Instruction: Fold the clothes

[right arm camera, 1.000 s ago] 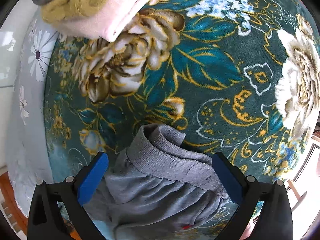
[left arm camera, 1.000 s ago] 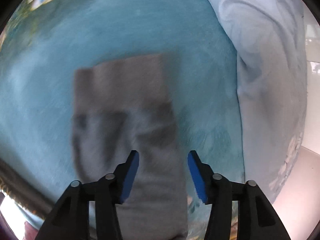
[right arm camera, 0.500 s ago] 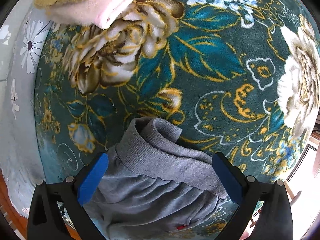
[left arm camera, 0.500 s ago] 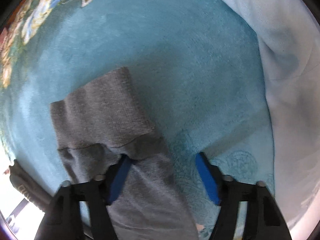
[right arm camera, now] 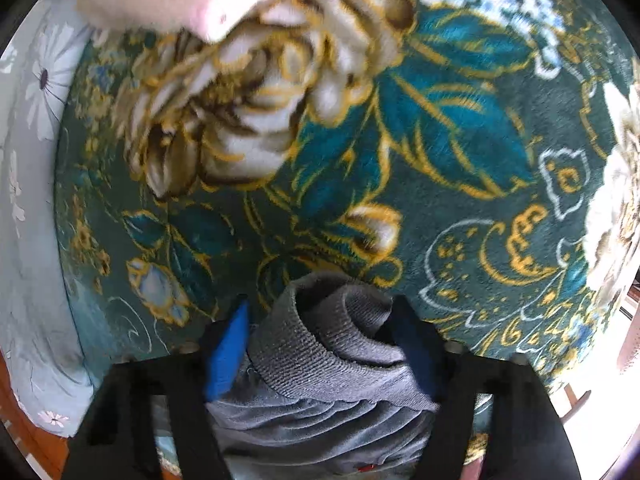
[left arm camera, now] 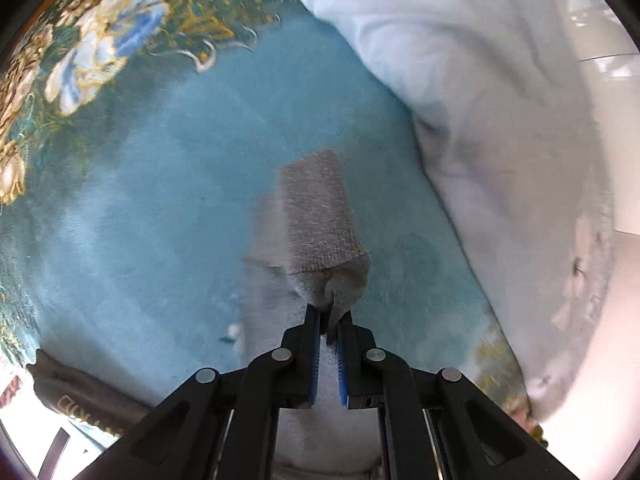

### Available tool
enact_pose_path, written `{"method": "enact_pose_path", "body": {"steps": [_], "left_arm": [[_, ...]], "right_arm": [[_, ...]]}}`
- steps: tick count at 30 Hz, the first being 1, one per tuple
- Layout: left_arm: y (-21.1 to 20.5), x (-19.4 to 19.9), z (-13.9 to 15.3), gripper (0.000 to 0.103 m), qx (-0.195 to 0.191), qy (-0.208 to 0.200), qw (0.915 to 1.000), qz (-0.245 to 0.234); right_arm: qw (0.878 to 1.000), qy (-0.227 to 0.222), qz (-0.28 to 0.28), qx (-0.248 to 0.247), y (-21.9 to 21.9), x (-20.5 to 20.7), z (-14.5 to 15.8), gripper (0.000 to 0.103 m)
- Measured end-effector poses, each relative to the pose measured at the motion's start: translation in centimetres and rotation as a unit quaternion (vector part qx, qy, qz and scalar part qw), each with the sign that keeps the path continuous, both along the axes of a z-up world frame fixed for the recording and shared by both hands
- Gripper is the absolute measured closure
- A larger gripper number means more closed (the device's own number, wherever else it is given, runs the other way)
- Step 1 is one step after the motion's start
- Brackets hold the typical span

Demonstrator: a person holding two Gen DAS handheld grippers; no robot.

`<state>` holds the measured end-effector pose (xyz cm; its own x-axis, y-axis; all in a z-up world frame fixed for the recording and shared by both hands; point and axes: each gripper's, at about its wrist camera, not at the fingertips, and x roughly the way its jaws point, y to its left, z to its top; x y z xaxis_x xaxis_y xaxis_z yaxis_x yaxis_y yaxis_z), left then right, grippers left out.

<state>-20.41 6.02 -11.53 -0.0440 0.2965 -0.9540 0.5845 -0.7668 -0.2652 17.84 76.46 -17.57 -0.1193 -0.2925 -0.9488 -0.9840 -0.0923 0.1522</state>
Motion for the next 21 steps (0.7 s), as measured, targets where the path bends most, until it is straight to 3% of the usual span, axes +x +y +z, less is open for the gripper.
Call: {"method": "enact_pose_path", "body": {"steps": [2, 5, 7, 11, 14, 16, 19, 21], "left_arm": [[-1.5, 2.0, 0.7, 0.095, 0.003, 0.004, 0.9999, 0.011], [-2.8, 5.2, 0.7, 0.095, 0.006, 0.003, 0.9993, 0.036], [-3.5, 7.2, 0.5, 0.095, 0.011, 0.002, 0.9986, 0.052], [-4.1, 11.8, 1.5, 0.095, 0.023, -0.001, 0.9974, 0.068], [-4.8, 11.8, 2.4, 0.096, 0.034, 0.011, 0.9973, 0.065], [-5.2, 11.1, 4.6, 0.096, 0.048, 0.043, 0.9966, 0.053], [-5.6, 10.4, 10.1, 0.096, 0.072, 0.137, 0.9878, 0.019], [-6.6, 11.9, 13.9, 0.096, 0.045, 0.202, 0.9782, -0.012]], "right_arm": [[1.000, 0.001, 0.006, -0.003, -0.1, 0.1, -0.1, 0.039], [1.000, 0.015, 0.012, -0.007, -0.3, 0.4, 0.6, 0.054], [0.999, 0.033, 0.017, -0.022, -0.6, 0.6, 1.1, 0.079], [0.997, 0.048, 0.050, -0.028, -1.9, 0.8, 3.1, 0.092], [0.996, 0.072, 0.051, -0.012, -2.3, 0.8, 5.7, 0.096], [0.993, 0.099, 0.058, 0.008, -2.0, 0.5, 8.2, 0.096], [0.981, 0.162, 0.092, 0.058, -2.3, -0.5, 13.2, 0.096], [0.966, 0.210, 0.111, 0.099, -3.3, -0.9, 16.4, 0.096]]}}
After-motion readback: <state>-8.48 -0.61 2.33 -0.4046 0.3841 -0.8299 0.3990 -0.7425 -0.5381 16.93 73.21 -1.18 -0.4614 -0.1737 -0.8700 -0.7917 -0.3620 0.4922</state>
